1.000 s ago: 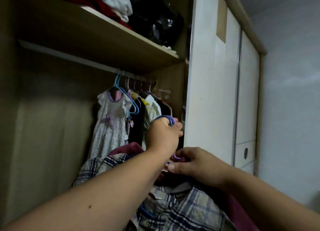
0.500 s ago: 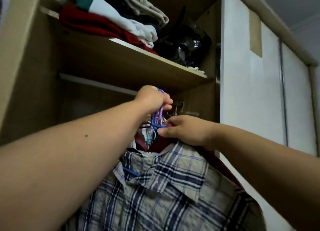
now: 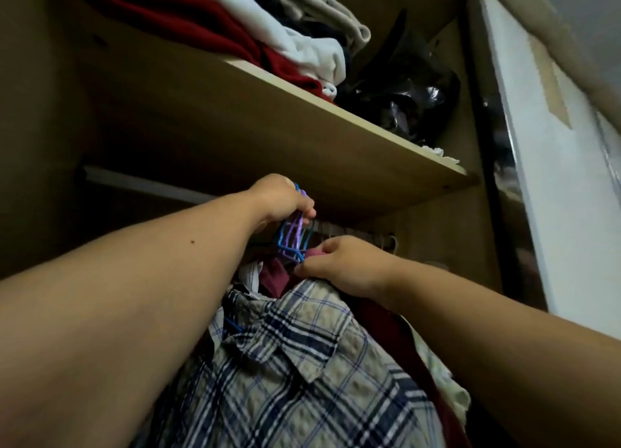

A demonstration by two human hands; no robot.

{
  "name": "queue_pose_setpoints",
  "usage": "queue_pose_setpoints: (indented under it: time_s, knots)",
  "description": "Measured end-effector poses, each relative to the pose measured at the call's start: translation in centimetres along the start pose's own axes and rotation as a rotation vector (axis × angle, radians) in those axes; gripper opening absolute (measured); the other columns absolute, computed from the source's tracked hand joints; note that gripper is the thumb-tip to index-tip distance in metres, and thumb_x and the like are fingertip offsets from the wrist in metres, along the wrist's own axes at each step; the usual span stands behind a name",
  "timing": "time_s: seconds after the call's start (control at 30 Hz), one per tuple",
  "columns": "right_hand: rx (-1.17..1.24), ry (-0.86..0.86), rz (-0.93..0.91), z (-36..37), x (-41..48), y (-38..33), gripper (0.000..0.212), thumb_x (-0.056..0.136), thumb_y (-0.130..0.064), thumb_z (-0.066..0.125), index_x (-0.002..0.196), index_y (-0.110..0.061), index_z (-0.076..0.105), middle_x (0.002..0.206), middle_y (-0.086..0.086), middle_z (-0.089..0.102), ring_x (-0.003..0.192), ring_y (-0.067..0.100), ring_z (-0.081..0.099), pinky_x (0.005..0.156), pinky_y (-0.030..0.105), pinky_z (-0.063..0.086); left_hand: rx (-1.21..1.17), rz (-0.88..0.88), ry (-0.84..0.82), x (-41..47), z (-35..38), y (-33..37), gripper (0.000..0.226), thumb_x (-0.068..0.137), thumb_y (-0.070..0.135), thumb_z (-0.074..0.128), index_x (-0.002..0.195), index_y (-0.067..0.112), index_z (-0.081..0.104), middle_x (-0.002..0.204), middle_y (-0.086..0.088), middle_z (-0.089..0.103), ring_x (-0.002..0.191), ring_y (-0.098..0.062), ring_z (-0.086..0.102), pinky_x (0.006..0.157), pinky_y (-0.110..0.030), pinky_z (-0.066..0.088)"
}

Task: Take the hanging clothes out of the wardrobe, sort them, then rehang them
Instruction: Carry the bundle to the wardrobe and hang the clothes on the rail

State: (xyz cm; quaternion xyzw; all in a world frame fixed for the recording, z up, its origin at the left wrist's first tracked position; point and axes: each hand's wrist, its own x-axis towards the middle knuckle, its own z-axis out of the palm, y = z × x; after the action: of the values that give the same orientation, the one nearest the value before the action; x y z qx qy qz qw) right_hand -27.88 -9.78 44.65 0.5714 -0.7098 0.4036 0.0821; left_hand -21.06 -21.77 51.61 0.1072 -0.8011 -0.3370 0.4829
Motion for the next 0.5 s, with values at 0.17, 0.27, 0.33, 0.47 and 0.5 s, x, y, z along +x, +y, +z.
queue_pose_setpoints:
  time_s: [0.17, 0.27, 0.33, 0.47, 0.5]
  knots:
    - [-0.065, 0.019, -0.088, 2.2, 4.4, 0.8, 0.019, 0.083, -0.029, 0.066, 0.069, -0.018, 0.062, 0.064, 0.000, 0.054, 0.053, 0.008, 0.045, 0.051, 0.022, 0.036, 0.281, 0.068, 0.018, 3.7, -1.9, -2.5, 0.009, 0.086, 0.015, 0.066, 0.081, 0.008, 0.070, 0.082, -0.004, 0.071, 0.080, -0.014, 0.066, 0.075, -0.024, 0.051]
    - [-0.093, 0.028, -0.114, 3.0, 6.5, 0.8, 0.018, 0.087, -0.025, 0.061, 0.075, -0.011, 0.062, 0.066, 0.004, 0.052, 0.052, 0.011, 0.043, 0.050, 0.024, 0.034, 0.459, 0.098, 0.023, 5.9, -2.4, -3.4, 0.017, 0.085, 0.026, 0.069, 0.091, 0.010, 0.069, 0.081, 0.000, 0.065, 0.081, -0.015, 0.061, 0.074, -0.025, 0.047]
    - [-0.099, 0.032, -0.130, 3.5, 8.0, 1.1, 0.021, 0.087, -0.023, 0.057, 0.067, -0.015, 0.055, 0.063, 0.000, 0.050, 0.053, 0.009, 0.042, 0.051, 0.022, 0.036, 0.581, 0.083, 0.020, 7.3, -2.7, -3.9, 0.029, 0.087, 0.033, 0.065, 0.106, 0.011, 0.064, 0.097, -0.005, 0.064, 0.090, -0.018, 0.061, 0.079, -0.030, 0.048]
    - [-0.084, 0.080, -0.143, 3.5, 10.8, 1.2, 0.018, 0.086, -0.022, 0.056, 0.069, -0.017, 0.053, 0.064, -0.003, 0.049, 0.053, 0.007, 0.042, 0.050, 0.017, 0.038, 0.613, 0.074, -0.006, 10.1, -3.4, -4.1, 0.030, 0.089, 0.036, 0.062, 0.108, 0.013, 0.061, 0.105, -0.009, 0.064, 0.091, -0.020, 0.061, 0.076, -0.031, 0.048]
    - [-0.078, 0.088, -0.150, 3.3, 11.3, 1.1, 0.019, 0.087, -0.023, 0.056, 0.069, -0.018, 0.053, 0.063, -0.004, 0.049, 0.052, 0.006, 0.042, 0.048, 0.015, 0.037, 0.641, 0.084, 0.013, 10.6, -3.6, -4.0, 0.031, 0.088, 0.037, 0.062, 0.107, 0.012, 0.062, 0.104, -0.008, 0.064, 0.093, -0.021, 0.061, 0.079, -0.032, 0.048]
